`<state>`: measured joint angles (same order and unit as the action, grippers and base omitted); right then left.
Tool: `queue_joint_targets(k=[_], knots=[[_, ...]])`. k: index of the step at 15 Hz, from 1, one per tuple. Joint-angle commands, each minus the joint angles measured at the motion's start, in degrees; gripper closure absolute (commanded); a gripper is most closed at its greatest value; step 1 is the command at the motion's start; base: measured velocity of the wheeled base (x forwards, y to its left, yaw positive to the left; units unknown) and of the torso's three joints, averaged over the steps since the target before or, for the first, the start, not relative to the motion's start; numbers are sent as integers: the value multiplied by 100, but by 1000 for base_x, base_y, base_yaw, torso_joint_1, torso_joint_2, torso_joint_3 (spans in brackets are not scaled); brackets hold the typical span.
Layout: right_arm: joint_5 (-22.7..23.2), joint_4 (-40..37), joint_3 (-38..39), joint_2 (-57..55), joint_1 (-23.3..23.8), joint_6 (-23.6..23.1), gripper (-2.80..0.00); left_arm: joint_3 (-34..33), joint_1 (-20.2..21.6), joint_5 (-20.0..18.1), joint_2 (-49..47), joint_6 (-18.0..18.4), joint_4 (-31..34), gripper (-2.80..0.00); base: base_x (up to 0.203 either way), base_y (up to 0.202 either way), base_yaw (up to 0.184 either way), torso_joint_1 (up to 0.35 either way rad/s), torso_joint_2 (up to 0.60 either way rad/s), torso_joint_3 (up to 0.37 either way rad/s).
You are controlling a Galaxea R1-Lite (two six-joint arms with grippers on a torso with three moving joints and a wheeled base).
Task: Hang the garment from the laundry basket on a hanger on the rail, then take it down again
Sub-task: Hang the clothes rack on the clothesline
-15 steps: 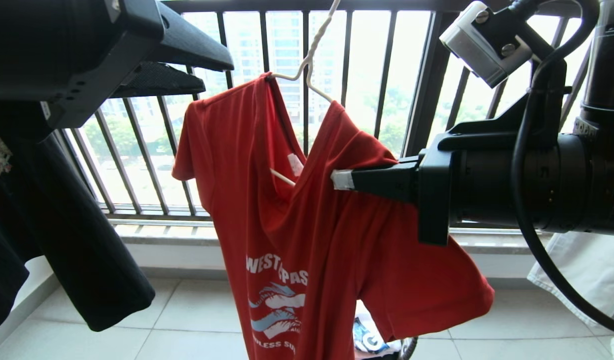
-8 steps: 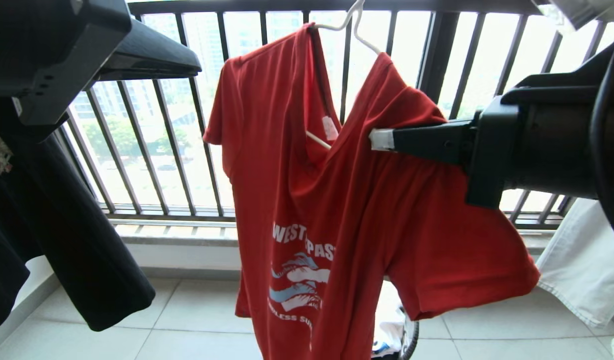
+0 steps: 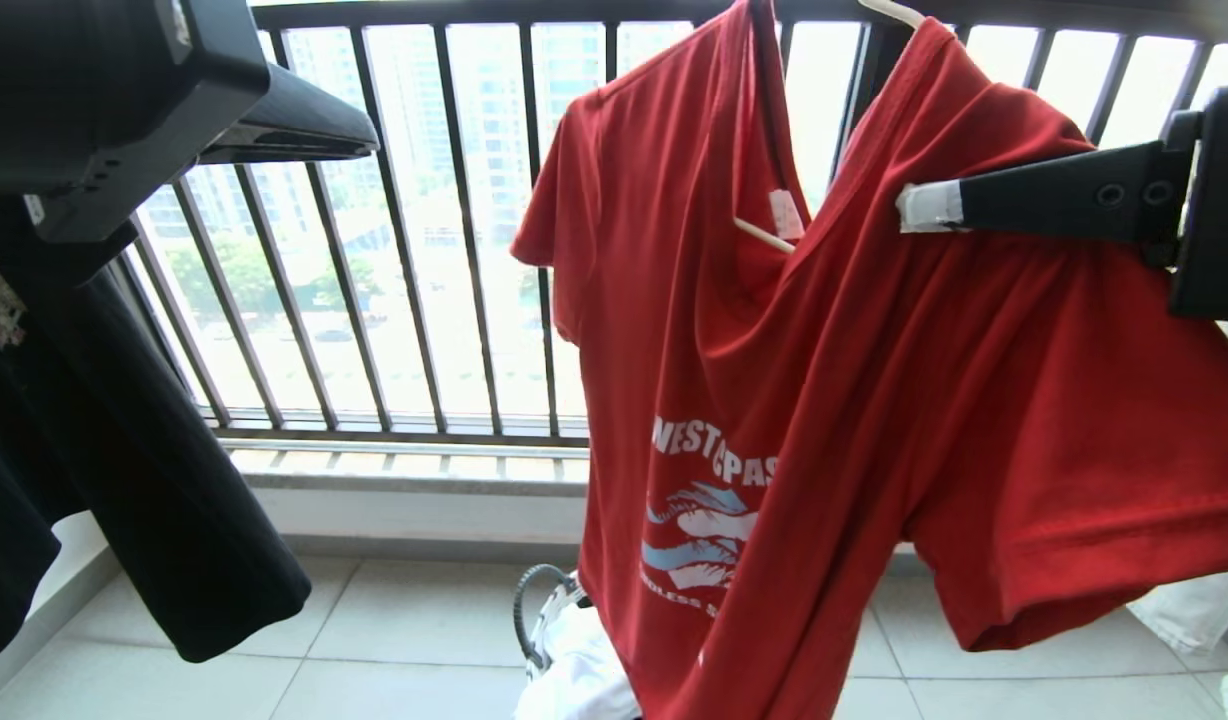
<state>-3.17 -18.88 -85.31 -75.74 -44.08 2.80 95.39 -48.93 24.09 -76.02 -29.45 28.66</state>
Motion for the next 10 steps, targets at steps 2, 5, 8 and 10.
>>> queue_joint_targets(k=[2,5,8,10], knots=[[-6,-111,35,399,92,18,0,86,280,11,-26,26,17,0,0,0,0,0,0,0],[4,-172,124,686,168,34,0,112,323,8,-60,27,17,0,0,0,0,0,0,0],[12,-210,339,1098,297,36,0,120,427,8,-132,27,17,0,0,0,0,3,-39,-32],[4,-227,555,1387,413,36,0,120,471,-1,-149,31,17,0,0,0,0,24,-177,-253]])
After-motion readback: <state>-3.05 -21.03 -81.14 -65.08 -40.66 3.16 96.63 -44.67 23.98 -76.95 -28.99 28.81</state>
